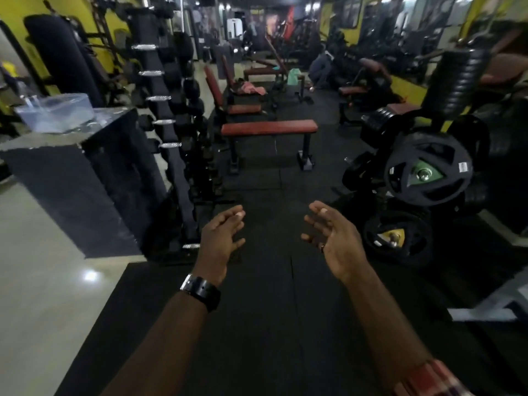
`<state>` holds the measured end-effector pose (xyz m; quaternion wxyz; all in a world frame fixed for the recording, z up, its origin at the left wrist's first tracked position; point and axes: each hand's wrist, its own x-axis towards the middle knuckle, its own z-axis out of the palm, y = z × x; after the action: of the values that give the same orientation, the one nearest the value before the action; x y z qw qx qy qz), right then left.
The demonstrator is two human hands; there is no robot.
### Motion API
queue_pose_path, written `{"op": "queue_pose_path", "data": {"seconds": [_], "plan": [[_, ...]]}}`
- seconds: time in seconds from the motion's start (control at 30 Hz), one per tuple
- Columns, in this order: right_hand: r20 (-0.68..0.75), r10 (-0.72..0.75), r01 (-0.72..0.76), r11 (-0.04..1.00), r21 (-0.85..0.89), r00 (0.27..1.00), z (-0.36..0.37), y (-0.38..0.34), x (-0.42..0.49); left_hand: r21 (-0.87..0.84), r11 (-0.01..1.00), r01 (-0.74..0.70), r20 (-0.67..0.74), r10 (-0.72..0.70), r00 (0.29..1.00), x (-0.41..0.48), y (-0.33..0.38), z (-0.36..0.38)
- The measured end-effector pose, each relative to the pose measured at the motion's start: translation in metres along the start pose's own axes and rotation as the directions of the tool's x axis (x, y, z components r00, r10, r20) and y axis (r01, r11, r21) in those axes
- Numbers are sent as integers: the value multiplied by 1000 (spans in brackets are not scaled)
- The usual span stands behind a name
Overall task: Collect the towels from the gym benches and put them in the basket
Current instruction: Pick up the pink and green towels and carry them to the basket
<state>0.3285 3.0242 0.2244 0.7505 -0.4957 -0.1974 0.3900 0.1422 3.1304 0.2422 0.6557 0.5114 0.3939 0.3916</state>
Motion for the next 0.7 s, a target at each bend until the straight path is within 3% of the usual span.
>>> {"op": "queue_pose_path", "data": {"seconds": [0.33,0.7], "plan": [[-158,-64,63,998,-14,985,12,-25,250,8,1000,29,172,-30,985,272,30,77],[-178,-26,29,1000,13,984,17,-59,578,71,997,43,184,-56,981,577,44,175]]}}
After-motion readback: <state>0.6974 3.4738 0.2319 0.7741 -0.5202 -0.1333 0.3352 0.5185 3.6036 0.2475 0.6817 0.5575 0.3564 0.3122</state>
